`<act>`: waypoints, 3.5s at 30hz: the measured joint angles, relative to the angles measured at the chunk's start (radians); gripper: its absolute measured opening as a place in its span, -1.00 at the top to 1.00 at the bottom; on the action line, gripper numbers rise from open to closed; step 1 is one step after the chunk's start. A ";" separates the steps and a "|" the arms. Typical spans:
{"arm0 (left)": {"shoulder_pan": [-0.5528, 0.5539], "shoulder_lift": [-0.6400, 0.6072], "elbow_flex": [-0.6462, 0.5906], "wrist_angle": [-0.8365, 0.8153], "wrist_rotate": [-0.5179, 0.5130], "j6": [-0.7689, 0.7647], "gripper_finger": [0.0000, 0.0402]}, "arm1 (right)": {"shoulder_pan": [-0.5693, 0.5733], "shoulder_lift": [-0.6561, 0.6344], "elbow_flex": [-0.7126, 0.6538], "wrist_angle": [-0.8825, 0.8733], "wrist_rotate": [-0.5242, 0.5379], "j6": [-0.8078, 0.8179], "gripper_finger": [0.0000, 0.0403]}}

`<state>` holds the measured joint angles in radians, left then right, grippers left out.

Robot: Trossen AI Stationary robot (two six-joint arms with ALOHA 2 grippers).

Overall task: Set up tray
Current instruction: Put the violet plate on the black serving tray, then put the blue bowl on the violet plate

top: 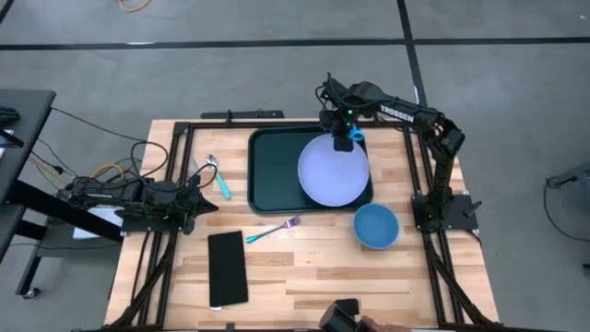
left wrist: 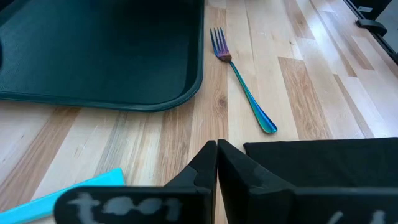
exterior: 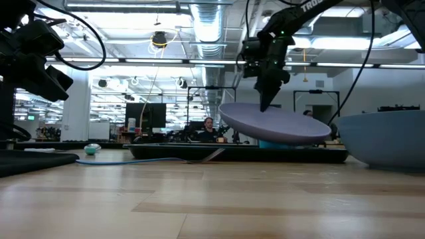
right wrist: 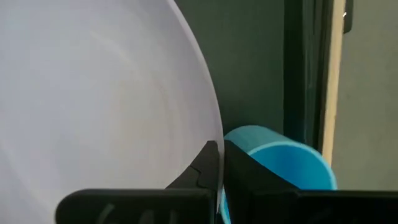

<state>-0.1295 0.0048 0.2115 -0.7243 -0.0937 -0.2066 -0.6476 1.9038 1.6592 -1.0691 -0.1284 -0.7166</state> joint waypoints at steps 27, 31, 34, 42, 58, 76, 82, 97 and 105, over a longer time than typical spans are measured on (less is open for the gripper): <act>0.000 0.000 0.000 -0.001 0.000 0.000 1.00 | 0.026 0.109 0.003 0.011 0.077 -0.081 0.91; 0.000 0.000 0.000 -0.001 0.000 0.000 1.00 | 0.026 0.109 0.003 0.013 0.108 -0.094 0.90; 0.000 0.000 0.000 -0.001 0.000 0.000 1.00 | 0.025 0.109 0.003 0.015 0.108 -0.096 0.92; 0.000 0.000 0.000 -0.001 0.000 0.000 1.00 | 0.026 0.109 0.003 0.016 0.106 -0.096 0.92; 0.000 0.000 0.000 -0.002 0.000 0.000 1.00 | 0.028 0.109 0.003 0.017 0.109 -0.095 0.86; 0.000 0.000 0.000 -0.001 0.000 0.000 1.00 | 0.141 0.104 0.253 -0.308 0.190 0.089 0.87; 0.000 0.000 0.000 -0.002 0.000 0.000 1.00 | 0.135 0.093 0.273 -0.504 -0.058 0.263 0.87; 0.000 0.000 0.000 -0.002 0.000 0.000 1.00 | 0.134 -0.443 -0.332 -0.239 -0.097 0.480 0.87; 0.000 0.000 0.000 -0.002 0.000 0.000 1.00 | 0.308 -0.723 -0.718 -0.062 0.010 0.813 0.87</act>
<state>-0.1295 0.0048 0.2115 -0.7261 -0.0937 -0.2066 -0.3401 1.1809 0.9410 -1.1310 -0.1187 0.0968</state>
